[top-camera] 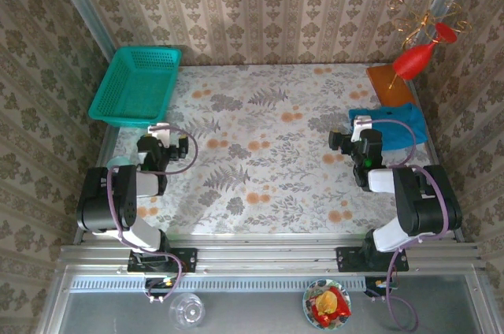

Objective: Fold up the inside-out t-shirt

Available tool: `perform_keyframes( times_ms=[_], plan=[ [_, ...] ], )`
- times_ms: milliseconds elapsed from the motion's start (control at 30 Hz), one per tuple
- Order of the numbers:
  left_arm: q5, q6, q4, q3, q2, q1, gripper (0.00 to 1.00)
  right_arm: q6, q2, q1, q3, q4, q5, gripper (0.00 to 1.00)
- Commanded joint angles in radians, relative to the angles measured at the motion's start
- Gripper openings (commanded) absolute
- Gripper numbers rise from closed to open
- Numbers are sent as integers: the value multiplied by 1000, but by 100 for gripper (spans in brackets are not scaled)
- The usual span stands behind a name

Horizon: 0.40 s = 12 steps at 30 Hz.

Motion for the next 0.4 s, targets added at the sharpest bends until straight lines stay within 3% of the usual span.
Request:
perform_keyframes(
  times_ms=[0,367],
  plan=[
    [-34,15,61,-3,-5,-24,100,-20,3,3,-9,59,-6,100],
    [-34,12,41,6,-6,-19,100,-21,4,6,-11,63,0,100]
  ],
)
